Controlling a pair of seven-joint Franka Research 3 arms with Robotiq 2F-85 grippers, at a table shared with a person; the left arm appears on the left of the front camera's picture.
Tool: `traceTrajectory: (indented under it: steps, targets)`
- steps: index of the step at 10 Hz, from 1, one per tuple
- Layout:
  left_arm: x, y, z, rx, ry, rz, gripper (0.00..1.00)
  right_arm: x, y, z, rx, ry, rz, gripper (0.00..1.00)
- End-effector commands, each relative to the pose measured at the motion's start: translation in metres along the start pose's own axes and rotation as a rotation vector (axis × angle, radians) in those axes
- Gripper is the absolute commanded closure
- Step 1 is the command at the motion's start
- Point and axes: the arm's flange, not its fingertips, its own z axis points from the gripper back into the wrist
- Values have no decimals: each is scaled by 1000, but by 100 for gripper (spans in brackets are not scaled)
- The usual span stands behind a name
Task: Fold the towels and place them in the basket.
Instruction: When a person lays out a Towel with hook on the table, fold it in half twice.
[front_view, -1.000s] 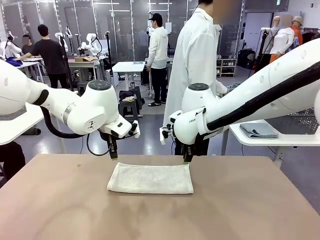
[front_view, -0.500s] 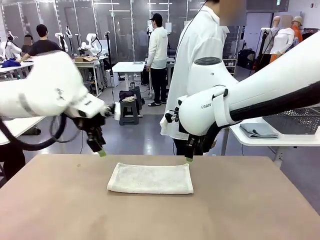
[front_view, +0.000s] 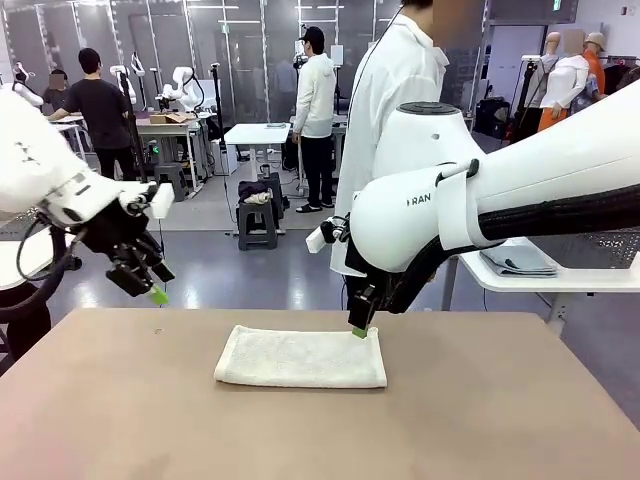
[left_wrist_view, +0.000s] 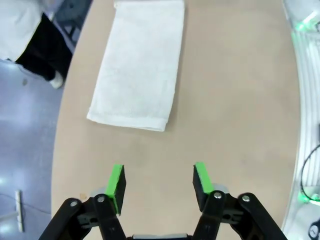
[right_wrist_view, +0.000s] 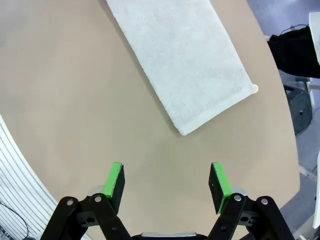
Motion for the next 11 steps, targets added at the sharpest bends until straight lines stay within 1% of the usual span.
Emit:
traceTrajectory:
  steps: [1, 2, 3, 4, 5, 6, 7, 8, 9, 10, 11]
  targets:
    - [-23, -8, 9, -66, -120, -19, 15, 2, -12, -2, -60, 36, -21, 15]
    - [-31, -8, 14, -81, -146, -20, 10, 2, -12, -2, -60, 36, -21, 15]
    - [-38, -7, 19, -88, -146, -21, 0, -1, -3, 0, -14, 8, 2, 15]
    - [-46, -7, 22, -96, -152, 0, 0, -4, -3, -9, -74, 33, -196, 10]
    - [-51, -7, 25, -89, -156, 18, 0, -9, 0, -15, -91, 33, -320, 0]
    - [-55, -7, 25, -79, -164, 26, 0, -13, -1, -22, -97, 24, -414, 0]
    - [-57, -8, 28, -67, -176, 27, 0, -16, -1, -30, -118, 41, -502, 0]
    - [-57, -9, 28, -68, -188, 41, 0, -19, -4, -40, -123, 25, -580, 0]
    - [-57, -10, 28, -65, -189, 40, 0, -23, -8, -51, -166, 9, -683, 0]
    - [-58, -12, 24, -69, -198, 31, 0, -31, -19, -71, -173, 25, -863, 0]
    - [-59, -12, 23, -69, -198, 30, 0, -32, -20, -72, -178, 19, -870, 0]
